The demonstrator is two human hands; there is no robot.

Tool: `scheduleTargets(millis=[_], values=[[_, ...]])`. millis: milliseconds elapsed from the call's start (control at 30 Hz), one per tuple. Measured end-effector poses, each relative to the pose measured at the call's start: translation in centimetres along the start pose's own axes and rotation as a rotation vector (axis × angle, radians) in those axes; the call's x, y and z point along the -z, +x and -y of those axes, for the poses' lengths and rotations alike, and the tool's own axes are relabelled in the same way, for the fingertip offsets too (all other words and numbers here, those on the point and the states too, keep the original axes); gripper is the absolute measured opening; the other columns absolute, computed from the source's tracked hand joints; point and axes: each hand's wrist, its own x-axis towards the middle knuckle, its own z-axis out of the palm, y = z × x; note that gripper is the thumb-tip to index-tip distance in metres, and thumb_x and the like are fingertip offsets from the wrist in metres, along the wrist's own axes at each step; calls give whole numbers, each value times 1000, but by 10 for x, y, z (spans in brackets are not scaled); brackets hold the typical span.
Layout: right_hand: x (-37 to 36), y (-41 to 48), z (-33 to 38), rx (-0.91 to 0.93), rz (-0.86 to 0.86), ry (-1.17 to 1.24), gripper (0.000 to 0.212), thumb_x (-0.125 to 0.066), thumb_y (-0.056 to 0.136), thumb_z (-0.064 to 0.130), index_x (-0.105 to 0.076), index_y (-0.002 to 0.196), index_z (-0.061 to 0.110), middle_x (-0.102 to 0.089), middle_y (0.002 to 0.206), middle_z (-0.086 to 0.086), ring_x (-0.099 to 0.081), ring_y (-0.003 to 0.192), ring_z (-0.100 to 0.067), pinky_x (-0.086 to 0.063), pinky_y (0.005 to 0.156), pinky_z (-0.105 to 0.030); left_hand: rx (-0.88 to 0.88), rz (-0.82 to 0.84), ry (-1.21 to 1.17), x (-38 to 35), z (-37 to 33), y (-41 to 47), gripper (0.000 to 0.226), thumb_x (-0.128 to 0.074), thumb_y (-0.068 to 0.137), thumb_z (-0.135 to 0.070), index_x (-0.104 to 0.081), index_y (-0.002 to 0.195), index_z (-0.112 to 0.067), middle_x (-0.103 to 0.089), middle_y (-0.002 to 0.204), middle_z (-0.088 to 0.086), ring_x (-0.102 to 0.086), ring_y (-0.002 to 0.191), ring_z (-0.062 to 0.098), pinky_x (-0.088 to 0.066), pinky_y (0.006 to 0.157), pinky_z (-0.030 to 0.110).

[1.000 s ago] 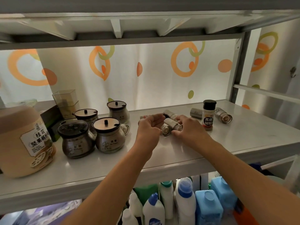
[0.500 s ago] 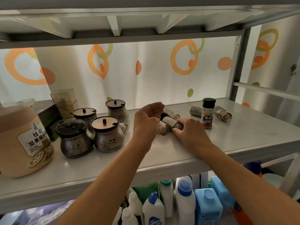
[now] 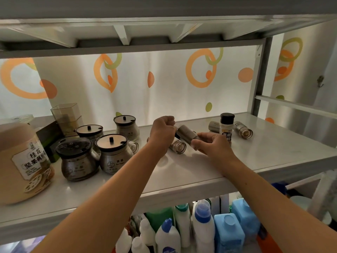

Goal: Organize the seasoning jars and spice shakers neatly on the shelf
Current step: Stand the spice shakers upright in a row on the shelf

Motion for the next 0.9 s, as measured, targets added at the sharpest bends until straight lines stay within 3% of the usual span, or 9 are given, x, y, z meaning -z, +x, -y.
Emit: scheduleTargets(millis=[67, 133, 267, 333, 433, 533, 667, 800, 900], values=[[0, 1, 0, -25, 12, 85, 36, -73, 82, 12, -67, 118, 10, -71, 93, 4, -68, 88, -10, -54, 92, -28, 29, 32, 34, -4, -2, 4, 36, -61, 89, -10, -58, 124, -13, -64, 110, 2, -61, 98, 18, -48, 94, 31], [0, 2, -1, -13, 18, 98, 37, -72, 82, 11, -66, 118, 11, -71, 92, 7, -67, 84, -3, -53, 84, -17, 63, 51, 41, -7, -3, 8, 35, -65, 87, -18, -58, 121, -12, -64, 102, 4, -62, 91, 21, -52, 92, 35], [0, 4, -3, 27, 11, 88, 42, -73, 82, 13, -63, 123, 11, -70, 93, 7, -64, 79, 7, -47, 64, -2, 76, 68, 64, -10, -4, 12, 17, -70, 84, -27, -64, 92, -13, -62, 77, 3, -62, 78, 23, -55, 84, 39], [0, 5, -4, 39, 3, 89, 46, -74, 82, 15, -61, 126, 12, -70, 101, 3, -64, 89, 2, -47, 68, -5, 83, 109, 28, -11, -8, 11, 15, -70, 86, -24, -67, 87, -9, -66, 77, 10, -66, 77, 27, -56, 84, 40], [-1, 7, -7, 69, -14, 42, 47, -75, 81, 15, -61, 126, 12, -69, 105, 2, -64, 99, -10, -46, 78, -12, 74, 125, -27, -13, -14, 10, 27, -75, 82, -20, -65, 103, -5, -70, 98, 18, -69, 95, 32, -57, 88, 44], [-4, 9, -6, 132, -40, -80, 46, -75, 81, 14, -60, 125, 11, -65, 107, 5, -61, 100, -10, -46, 82, -14, -48, 136, 44, -20, -20, 7, 43, -80, 76, -21, -63, 112, -7, -70, 104, 10, -68, 99, 26, -55, 92, 42], [-7, 10, -7, 165, -125, -169, 45, -75, 81, 17, -61, 123, 10, -65, 105, 4, -59, 95, -10, -47, 87, -21, -218, 125, 209, -31, -28, 1, 45, -79, 75, -20, -65, 117, -8, -69, 110, 3, -62, 102, 17, -48, 89, 28], [-2, 8, -9, 152, -131, -236, 44, -75, 81, 16, -61, 122, 13, -64, 99, 4, -59, 91, -11, -43, 82, -19, -250, 138, 277, -39, -27, -1, 45, -80, 75, -20, -66, 117, -12, -69, 111, 0, -61, 101, 15, -43, 85, 24], [11, 12, -10, 117, -31, -273, 49, -71, 79, 5, -58, 126, 15, -68, 105, 1, -64, 97, -14, -49, 87, -25, -259, 146, 308, -45, -20, -6, 52, -82, 72, -23, -64, 119, -14, -69, 110, -2, -63, 101, 15, -46, 88, 25]])
